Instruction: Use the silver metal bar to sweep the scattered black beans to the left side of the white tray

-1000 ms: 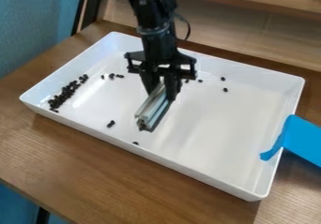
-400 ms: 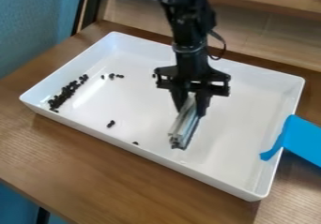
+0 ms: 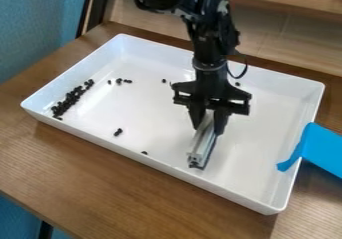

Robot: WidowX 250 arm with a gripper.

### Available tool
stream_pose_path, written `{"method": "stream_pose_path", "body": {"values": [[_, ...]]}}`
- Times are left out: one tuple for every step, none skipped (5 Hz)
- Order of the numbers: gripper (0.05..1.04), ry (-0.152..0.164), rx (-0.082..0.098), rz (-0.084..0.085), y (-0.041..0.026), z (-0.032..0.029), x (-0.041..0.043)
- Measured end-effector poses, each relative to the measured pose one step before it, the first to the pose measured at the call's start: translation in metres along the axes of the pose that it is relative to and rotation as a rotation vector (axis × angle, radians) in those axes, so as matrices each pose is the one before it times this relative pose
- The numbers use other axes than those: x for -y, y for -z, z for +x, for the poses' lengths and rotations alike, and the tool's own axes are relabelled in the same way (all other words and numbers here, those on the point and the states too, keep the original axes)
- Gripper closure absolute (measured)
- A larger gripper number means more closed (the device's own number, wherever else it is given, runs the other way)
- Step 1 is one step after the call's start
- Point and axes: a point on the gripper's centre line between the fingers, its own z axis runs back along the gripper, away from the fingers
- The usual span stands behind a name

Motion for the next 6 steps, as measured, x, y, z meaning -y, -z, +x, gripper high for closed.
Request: {"method": "stream_pose_path", "body": {"values": [[0.699, 0.0270, -0.0138, 0.0076, 0.00773, -0.00959, -0.00434], [0.699, 0.0088, 0.0018, 0.0048, 0.00032, -0.00205, -0.00861], [0.699, -0.0066, -0.0048, 0.0079, -0.00016, 0.00226, -0.01572], [0.698, -0.0072, -0.0068, 0.0150, -0.00088, 0.00251, -0.02072], [0.698, -0.0288, -0.0070, 0.0157, -0.00360, 0.00465, -0.02957], [0.698, -0.0051, 0.0026, -0.0131, -0.00019, 0.00208, -0.02416]]}}
